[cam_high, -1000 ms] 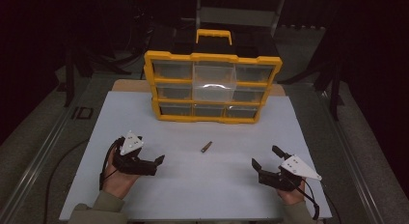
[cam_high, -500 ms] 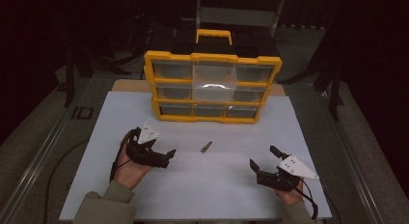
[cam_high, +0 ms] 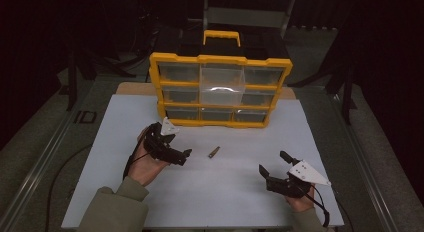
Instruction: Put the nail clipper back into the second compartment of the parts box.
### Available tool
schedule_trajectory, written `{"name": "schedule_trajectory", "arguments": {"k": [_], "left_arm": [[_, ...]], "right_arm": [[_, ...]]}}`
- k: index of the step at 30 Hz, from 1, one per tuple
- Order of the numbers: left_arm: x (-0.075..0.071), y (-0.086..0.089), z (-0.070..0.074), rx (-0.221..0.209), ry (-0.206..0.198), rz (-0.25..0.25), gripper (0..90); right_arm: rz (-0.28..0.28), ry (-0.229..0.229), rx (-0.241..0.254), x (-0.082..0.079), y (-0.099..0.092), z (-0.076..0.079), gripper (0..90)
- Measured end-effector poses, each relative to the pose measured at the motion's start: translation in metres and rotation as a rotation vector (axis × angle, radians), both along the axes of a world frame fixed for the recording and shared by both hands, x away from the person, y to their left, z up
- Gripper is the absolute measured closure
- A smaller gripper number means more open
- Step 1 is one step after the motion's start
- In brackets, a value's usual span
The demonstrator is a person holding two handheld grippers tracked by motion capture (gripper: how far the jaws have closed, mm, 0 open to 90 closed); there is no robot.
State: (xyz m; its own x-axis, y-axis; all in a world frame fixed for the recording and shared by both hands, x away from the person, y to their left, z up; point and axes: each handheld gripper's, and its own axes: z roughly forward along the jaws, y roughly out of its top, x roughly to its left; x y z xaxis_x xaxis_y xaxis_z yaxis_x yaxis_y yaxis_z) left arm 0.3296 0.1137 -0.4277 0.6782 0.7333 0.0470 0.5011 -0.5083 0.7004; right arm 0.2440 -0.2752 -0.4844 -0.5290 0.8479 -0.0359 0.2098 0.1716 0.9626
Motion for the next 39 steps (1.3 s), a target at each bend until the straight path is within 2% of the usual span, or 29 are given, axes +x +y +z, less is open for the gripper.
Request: {"name": "schedule_trajectory", "arguments": {"k": [7, 20, 26, 29, 39], "left_arm": [[0.009, -0.017, 0.000, 0.019, 0.023, -0.026, 0.0], [0.024, -0.036, -0.002, 0.038, 0.048, -0.046, 0.0], [0.030, -0.048, -0.008, 0.068, 0.075, -0.055, 0.0], [0.033, -0.053, -0.013, 0.064, 0.096, -0.052, 0.1], [0.039, -0.069, -0.026, 0.125, 0.138, -0.071, 2.8]], "right_arm": [[-0.006, -0.002, -0.002, 0.001, -0.001, 0.000, 11.3], [-0.001, -0.002, -0.010, 0.001, 0.000, -0.001, 11.3], [-0.003, -0.001, -0.011, 0.002, 0.001, -0.001, 11.3], [-0.001, 0.000, -0.011, 0.001, 0.001, -0.001, 11.3], [0.005, 0.003, -0.017, 0.001, 0.003, -0.002, 11.4]]}}
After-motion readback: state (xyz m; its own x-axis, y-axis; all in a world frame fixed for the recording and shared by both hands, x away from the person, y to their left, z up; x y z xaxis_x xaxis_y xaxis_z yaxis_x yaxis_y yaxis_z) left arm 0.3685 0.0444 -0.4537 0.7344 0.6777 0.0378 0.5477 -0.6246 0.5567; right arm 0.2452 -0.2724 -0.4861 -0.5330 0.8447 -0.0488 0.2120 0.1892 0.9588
